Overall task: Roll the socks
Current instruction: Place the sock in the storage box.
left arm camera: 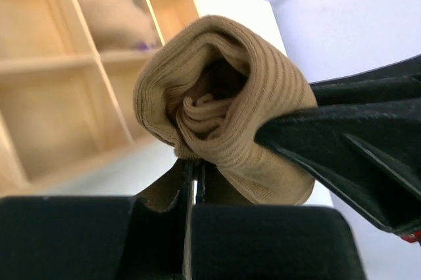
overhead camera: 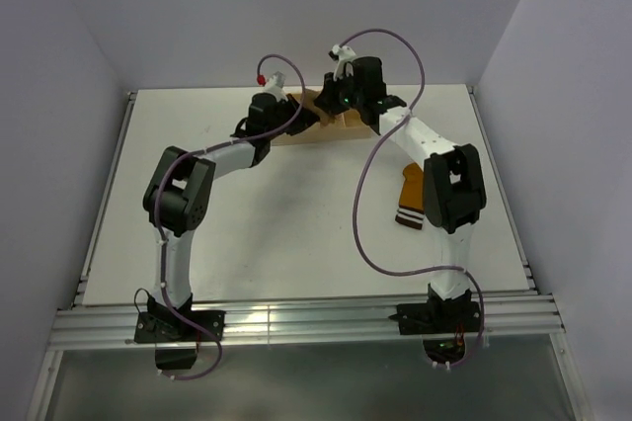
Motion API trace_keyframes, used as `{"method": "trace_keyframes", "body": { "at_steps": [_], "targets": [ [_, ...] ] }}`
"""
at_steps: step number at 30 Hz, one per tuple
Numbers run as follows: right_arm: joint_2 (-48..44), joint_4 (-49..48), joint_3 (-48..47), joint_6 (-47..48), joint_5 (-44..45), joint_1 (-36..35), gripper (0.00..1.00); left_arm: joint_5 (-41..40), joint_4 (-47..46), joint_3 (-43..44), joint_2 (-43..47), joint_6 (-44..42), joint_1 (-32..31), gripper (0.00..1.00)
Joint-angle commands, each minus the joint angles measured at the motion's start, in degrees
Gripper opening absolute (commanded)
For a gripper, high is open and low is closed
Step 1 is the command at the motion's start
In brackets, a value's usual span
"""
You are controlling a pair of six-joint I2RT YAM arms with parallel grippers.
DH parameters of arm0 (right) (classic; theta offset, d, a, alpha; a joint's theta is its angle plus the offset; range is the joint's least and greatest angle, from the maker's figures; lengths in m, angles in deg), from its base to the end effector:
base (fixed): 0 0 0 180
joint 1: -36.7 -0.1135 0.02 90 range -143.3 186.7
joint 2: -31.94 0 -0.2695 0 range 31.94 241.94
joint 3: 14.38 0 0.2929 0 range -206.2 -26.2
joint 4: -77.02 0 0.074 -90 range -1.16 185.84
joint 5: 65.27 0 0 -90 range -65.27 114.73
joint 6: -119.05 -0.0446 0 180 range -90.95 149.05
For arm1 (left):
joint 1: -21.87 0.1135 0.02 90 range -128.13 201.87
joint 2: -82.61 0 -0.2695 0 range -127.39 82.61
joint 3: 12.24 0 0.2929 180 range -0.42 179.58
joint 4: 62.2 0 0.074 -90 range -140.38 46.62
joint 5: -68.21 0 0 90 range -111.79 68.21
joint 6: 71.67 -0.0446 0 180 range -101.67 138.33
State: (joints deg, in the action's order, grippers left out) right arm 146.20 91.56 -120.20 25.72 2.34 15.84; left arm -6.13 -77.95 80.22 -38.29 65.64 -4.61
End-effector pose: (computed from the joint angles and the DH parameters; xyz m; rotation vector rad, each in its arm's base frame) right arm 0.4860 0.2034 0.2712 -0.5587 1.9191 0.6585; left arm 0.4691 -0.2471 0.1796 -0.1401 1.9360 -1.1387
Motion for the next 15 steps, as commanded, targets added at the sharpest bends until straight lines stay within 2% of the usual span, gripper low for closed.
{"method": "trace_keyframes", "body": {
  "at_steps": [1,7,15],
  "targets": [
    [3.8,-2.5,-7.4,-0.1,-1.2,-1.1,0.03,-4.0,4.0,5.2,-0.6,-6.9,1.9,0.00],
    [9.2,-9.6,-9.7,-1.1,-4.7,-1.3,0.02,-2.7,9.4,11.2,-5.0,-8.9,3.5,0.02],
    [13.0,-6.3,-10.9,-2.0,-3.7,-2.3,0.01,-4.5,11.9,10.3,-6.5,-9.2,3.9,0.05]
  ]
}}
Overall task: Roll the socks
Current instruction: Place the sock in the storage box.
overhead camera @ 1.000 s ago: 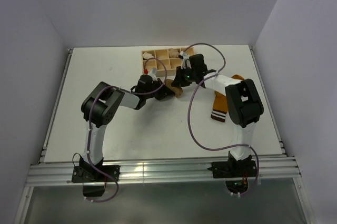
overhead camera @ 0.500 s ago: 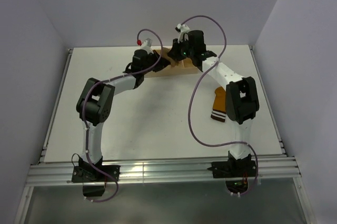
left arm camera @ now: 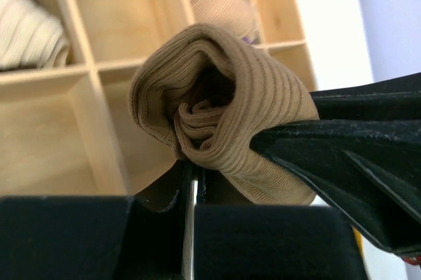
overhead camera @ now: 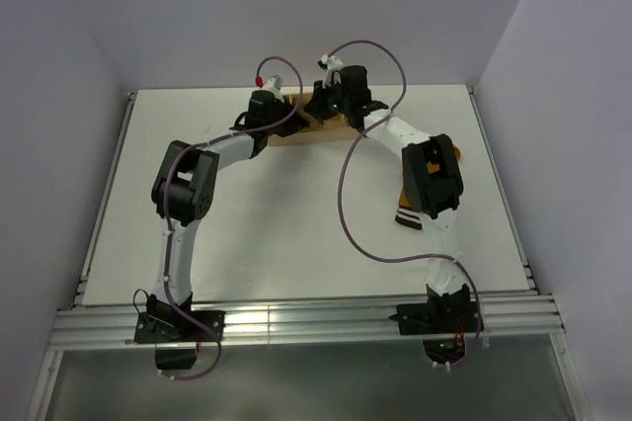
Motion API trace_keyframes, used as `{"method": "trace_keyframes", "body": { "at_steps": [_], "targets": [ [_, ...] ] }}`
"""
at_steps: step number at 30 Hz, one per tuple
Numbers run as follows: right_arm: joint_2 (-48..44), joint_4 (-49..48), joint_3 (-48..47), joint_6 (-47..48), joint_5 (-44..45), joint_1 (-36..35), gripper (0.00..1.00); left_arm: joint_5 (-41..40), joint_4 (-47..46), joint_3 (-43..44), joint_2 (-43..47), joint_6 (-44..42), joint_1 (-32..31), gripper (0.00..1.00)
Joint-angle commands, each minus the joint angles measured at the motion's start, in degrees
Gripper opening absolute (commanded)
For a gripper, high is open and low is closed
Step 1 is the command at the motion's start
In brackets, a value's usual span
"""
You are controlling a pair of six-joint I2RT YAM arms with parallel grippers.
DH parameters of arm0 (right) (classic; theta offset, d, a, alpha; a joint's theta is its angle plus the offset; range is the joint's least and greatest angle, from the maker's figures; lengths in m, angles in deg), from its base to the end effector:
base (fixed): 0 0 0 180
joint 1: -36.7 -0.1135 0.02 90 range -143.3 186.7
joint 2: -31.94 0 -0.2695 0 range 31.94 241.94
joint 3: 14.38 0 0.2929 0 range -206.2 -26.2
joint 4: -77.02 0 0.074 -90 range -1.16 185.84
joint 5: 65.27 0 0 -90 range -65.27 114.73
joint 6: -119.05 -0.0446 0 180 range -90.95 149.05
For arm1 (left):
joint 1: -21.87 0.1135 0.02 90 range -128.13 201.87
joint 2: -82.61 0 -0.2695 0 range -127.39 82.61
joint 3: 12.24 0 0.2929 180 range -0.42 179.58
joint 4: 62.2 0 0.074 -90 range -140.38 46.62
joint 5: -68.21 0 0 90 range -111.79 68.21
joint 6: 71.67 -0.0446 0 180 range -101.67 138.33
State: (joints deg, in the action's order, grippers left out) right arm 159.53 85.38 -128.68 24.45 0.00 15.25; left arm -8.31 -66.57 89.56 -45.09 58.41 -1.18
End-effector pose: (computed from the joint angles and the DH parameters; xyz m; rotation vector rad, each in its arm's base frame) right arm 0.5292 0.2280 0.2175 -0.5755 1.8951 0.7182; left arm 0.5089 -0.2278 0.1557 -0.1407 2.0548 -0.9380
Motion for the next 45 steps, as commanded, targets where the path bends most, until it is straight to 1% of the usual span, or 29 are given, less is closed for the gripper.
{"method": "trace_keyframes", "body": {
  "at_steps": [1,7,10,13,17,21,25,30,32,34,41,45],
  "targets": [
    [0.7,1.8,-3.2,-0.8,-1.3,-1.9,0.01,-2.7,0.8,0.9,0.3,-2.4,0.5,0.05],
    [3.5,2.7,-5.1,-2.4,-0.4,-2.8,0.02,-4.5,2.9,2.5,-0.4,-4.6,1.1,0.06],
    [4.4,3.0,-6.9,-1.1,0.3,-2.8,0.02,-5.0,3.3,3.5,-1.1,-5.6,1.2,0.08],
    [6.0,8.5,-11.2,0.8,0.6,-2.8,0.02,-4.7,3.5,4.2,-1.5,-5.8,1.2,0.09],
    [7.7,13.2,-13.8,2.1,1.1,-2.7,0.03,-3.8,5.2,5.2,-2.9,-5.5,1.2,0.13],
    [8.1,17.0,-15.0,4.0,1.1,-2.7,0.03,-2.7,6.3,4.7,-3.6,-4.9,1.2,0.14],
    [11.3,25.2,-19.2,7.0,3.9,-2.7,0.02,-2.1,6.4,3.6,-3.1,-4.2,1.1,0.13],
    [9.5,24.6,-15.7,7.8,4.3,-2.8,0.02,-0.6,8.0,2.5,-2.6,-4.4,0.8,0.13],
    [9.9,27.0,-16.0,7.9,4.5,-2.8,0.02,0.8,9.1,2.1,-2.2,-4.4,0.6,0.13],
    [9.5,29.3,-15.3,8.3,5.0,-3.1,0.01,1.2,9.0,-0.2,-0.8,-4.3,0.5,0.13],
    [4.2,26.9,-3.0,8.7,6.3,-5.1,0.00,2.1,8.6,-9.6,4.8,-4.2,0.5,0.11],
    [1.8,25.1,1.0,9.2,6.8,-6.8,0.00,2.9,6.7,-16.9,7.9,-2.7,0.3,0.11]
  ]
}}
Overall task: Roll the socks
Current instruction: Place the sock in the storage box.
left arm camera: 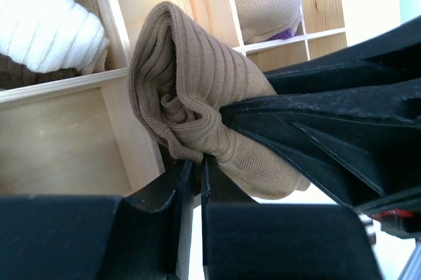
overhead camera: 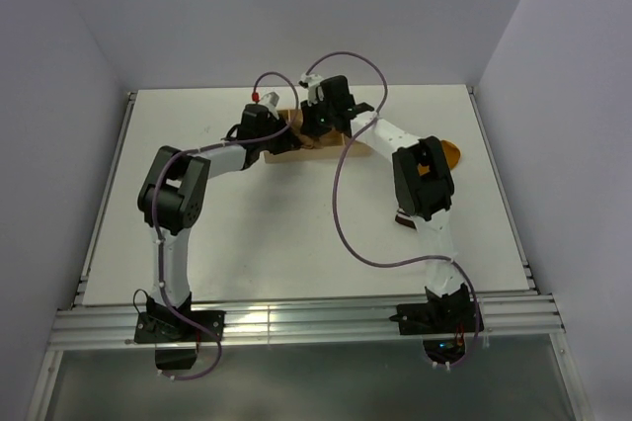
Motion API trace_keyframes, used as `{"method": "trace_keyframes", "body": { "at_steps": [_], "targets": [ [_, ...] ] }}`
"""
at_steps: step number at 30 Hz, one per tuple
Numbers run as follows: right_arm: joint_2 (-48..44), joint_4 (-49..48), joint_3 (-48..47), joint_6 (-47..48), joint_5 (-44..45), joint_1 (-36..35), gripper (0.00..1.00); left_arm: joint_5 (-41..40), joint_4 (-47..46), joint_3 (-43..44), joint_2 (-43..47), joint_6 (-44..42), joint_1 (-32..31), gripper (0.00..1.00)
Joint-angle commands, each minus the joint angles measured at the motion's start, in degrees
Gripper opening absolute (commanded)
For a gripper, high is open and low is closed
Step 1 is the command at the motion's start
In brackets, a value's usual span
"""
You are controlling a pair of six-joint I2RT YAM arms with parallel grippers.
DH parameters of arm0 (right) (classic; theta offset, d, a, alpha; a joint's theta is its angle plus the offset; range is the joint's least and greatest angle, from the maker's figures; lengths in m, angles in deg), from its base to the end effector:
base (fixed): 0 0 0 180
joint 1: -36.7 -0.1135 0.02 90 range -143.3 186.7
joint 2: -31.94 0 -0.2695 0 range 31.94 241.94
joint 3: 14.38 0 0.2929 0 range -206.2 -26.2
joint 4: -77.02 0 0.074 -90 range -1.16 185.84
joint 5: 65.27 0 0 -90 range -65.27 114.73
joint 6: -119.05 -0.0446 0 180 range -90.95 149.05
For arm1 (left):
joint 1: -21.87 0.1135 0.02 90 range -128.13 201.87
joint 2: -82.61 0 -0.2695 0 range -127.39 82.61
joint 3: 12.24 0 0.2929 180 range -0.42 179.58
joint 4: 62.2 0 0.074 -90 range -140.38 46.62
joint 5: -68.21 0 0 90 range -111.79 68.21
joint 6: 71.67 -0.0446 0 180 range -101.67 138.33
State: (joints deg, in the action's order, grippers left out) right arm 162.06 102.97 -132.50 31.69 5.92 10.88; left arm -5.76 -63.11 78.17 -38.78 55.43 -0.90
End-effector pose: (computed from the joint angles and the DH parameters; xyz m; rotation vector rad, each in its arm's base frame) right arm 0.5085 0.2620 0.1872 -0.7290 2.1347 0.5854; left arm 0.4679 -0.2098 0.1342 -0.0973 2.2078 -0.9025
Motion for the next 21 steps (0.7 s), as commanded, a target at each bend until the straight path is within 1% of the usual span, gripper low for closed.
{"method": "trace_keyframes", "body": {
  "at_steps": [1,2,3,4,6,10,12,14,17,21],
  "targets": [
    [-1.3,6.9,5.3,2.2,1.7,-2.7,0.00,0.1,2.3,-6.7,3.1,0.6,-0.3,0.12],
    [-1.5,6.8,6.0,2.5,2.1,-3.3,0.00,-0.6,1.2,-7.6,3.7,0.9,-0.5,0.15],
    [-2.1,5.8,7.1,3.2,3.4,-4.1,0.00,-1.7,0.2,-9.7,5.5,1.9,-0.8,0.21],
    [-2.2,5.8,7.2,3.2,3.4,-4.1,0.00,-1.7,0.2,-9.8,5.5,1.9,-0.8,0.21],
    [-2.4,5.6,8.1,3.6,4.0,-4.3,0.00,-2.2,-1.3,-10.7,6.2,2.9,-0.8,0.26],
    [-2.6,5.5,9.3,4.6,6.2,-4.5,0.00,-3.2,-3.8,-12.3,8.7,4.7,-0.8,0.31],
    [-2.9,4.8,10.3,4.8,6.7,-4.5,0.00,-4.7,-5.4,-14.7,10.4,6.4,-0.8,0.34],
    [-3.2,4.0,11.6,4.9,6.5,-4.5,0.00,-5.9,-7.6,-16.5,13.5,7.4,-0.7,0.39],
    [-3.7,3.0,12.6,5.5,5.7,-4.6,0.00,-9.0,-9.7,-19.8,17.7,8.7,-0.7,0.43],
    [-3.7,2.8,13.1,6.9,4.7,-4.6,0.00,-11.2,-11.6,-22.6,21.1,10.2,-0.2,0.43]
  ]
}}
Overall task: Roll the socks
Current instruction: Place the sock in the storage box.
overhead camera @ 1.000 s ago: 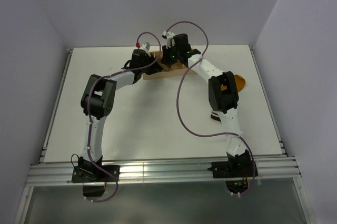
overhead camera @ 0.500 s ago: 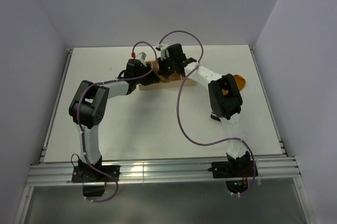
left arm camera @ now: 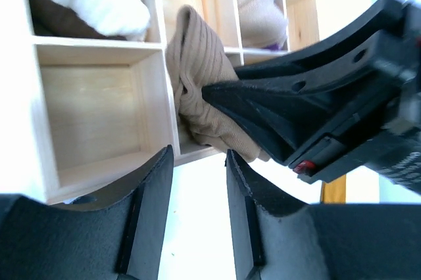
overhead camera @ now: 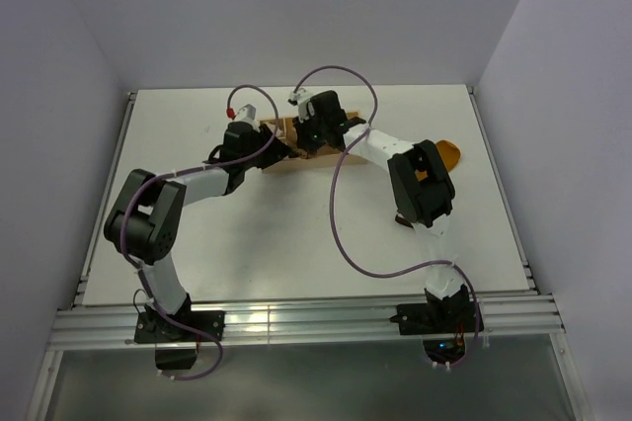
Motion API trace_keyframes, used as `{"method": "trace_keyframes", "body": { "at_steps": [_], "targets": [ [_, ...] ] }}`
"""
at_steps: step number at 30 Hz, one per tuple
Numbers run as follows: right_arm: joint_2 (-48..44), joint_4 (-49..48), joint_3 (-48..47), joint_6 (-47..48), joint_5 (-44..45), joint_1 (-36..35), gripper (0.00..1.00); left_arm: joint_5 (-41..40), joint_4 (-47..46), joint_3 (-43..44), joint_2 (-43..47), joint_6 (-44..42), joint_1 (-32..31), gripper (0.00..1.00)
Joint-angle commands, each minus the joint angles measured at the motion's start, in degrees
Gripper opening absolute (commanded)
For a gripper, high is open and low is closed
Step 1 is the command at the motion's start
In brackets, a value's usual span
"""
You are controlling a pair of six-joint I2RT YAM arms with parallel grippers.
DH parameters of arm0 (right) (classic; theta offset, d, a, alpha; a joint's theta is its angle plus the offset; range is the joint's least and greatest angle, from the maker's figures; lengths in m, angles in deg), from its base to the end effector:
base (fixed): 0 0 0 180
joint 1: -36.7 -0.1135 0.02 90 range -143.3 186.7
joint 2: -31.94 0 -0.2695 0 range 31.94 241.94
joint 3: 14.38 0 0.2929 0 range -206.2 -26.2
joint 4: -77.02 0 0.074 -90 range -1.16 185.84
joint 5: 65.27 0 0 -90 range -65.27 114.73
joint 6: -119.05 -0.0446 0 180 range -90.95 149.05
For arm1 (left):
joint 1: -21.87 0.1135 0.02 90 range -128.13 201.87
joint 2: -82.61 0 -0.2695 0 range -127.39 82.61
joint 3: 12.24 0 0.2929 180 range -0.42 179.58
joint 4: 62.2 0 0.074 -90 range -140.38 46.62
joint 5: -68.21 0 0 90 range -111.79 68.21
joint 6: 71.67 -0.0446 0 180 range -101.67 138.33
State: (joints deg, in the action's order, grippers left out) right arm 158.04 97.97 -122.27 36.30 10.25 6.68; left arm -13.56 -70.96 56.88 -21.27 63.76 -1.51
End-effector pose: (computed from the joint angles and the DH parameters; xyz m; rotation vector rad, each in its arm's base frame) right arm 0.4688 0.2838 0.1657 -0.8559 2.1090 0.4961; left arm 0.3935 -0.1771 0.1563 -0.3145 2.1170 -0.8818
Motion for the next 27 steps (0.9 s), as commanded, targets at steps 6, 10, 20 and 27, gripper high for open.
{"method": "trace_keyframes", "body": {
  "at_steps": [6,10,20,27],
  "targets": [
    [2.5,10.0,1.2,3.8,-1.4,-0.5,0.00,-2.2,-6.0,-0.2,2.4,2.5,0.7,0.41],
    [2.3,9.9,2.1,4.8,-3.6,-0.7,0.00,-1.7,-8.1,1.7,-0.4,2.6,0.7,0.35],
    [1.8,13.0,2.6,5.9,-7.3,-0.7,0.00,-0.1,-5.4,11.2,-8.2,1.6,0.6,0.31],
    [0.9,10.6,3.3,4.0,-7.1,-0.5,0.00,-0.6,-0.2,11.6,-9.7,0.0,-0.3,0.31]
  ]
}}
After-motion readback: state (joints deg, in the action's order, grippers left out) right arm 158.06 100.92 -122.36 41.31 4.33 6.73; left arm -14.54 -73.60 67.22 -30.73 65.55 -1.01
